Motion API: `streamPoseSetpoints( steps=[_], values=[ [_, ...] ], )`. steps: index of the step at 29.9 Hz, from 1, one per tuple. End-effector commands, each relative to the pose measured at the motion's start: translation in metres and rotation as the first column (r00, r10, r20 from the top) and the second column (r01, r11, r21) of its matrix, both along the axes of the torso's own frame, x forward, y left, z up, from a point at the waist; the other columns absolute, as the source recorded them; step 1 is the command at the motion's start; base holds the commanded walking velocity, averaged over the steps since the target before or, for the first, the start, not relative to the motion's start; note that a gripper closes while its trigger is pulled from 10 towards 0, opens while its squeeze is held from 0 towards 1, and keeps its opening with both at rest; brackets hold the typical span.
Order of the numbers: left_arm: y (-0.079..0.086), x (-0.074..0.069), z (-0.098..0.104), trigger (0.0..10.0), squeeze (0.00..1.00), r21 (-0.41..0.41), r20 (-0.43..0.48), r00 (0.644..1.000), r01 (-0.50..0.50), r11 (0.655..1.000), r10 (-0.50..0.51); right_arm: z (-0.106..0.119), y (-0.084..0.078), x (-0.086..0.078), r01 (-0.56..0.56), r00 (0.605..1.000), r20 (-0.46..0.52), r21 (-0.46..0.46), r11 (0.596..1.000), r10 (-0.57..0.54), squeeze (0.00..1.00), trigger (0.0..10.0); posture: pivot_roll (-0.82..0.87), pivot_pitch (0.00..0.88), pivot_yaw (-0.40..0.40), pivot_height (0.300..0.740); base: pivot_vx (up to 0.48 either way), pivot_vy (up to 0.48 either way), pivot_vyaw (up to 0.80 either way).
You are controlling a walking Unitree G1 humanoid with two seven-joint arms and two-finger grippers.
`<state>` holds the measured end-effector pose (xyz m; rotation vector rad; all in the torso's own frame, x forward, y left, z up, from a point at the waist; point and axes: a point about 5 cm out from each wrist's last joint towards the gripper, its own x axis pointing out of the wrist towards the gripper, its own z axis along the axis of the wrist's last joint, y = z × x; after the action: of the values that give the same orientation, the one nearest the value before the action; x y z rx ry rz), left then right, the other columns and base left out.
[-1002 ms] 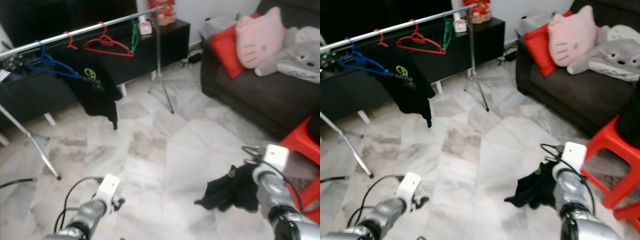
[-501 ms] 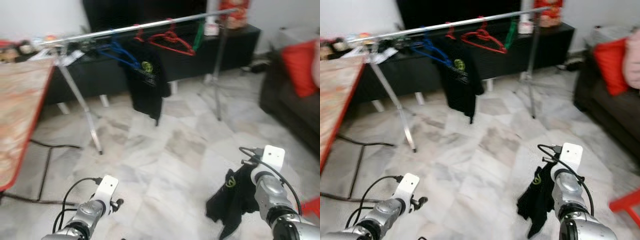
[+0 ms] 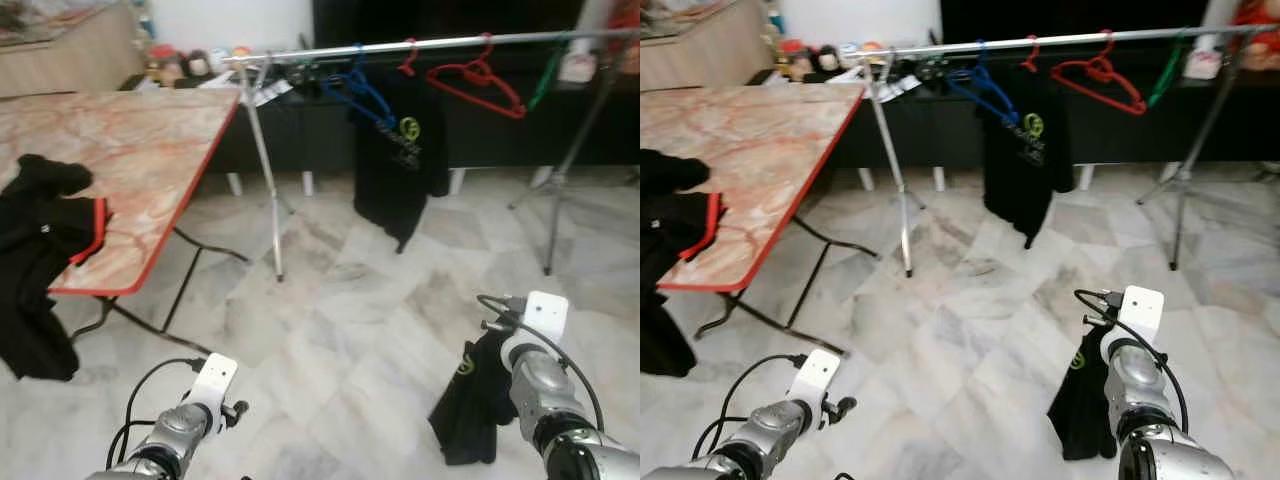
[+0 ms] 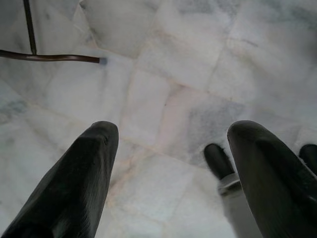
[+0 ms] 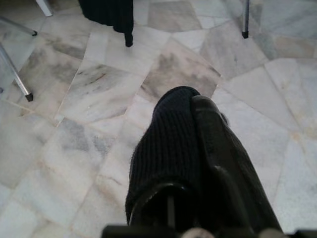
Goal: Hang hanger
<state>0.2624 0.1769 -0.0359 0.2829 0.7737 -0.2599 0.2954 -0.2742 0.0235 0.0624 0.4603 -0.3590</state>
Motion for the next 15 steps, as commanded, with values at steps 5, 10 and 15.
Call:
streamPoseSetpoints(
  steps=[5, 10, 15],
  values=[
    [0.005, -0.001, -0.001, 10.0, 0.00, -0.014, -0.002, 0.997, -0.072, 0.997, 0.072, -0.022, 0.014, -0.011, -0.119, 0.972, -0.204, -0.015, 0.993, 0.114, 0.00, 10.0, -0.13, 0.000, 0.026, 0.740, 0.000, 0.000, 0.00],
    [0.002, -0.006, -0.005, 10.0, 0.00, -0.071, -0.019, 0.984, -0.176, 0.982, 0.175, -0.036, 0.030, -0.020, -0.232, 0.922, -0.324, -0.022, 0.972, 0.213, 0.00, 10.0, -0.11, 0.000, 0.001, 0.740, 0.000, 0.000, 0.00],
    [-0.003, -0.015, -0.012, 10.0, 0.00, -0.082, -0.051, 0.976, -0.216, 0.973, 0.212, -0.061, 0.056, -0.041, -0.182, 0.907, -0.356, 0.155, 0.971, 0.227, 0.00, 10.0, -0.06, 0.000, -0.040, 0.740, 0.000, 0.000, 0.00]
  ],
)
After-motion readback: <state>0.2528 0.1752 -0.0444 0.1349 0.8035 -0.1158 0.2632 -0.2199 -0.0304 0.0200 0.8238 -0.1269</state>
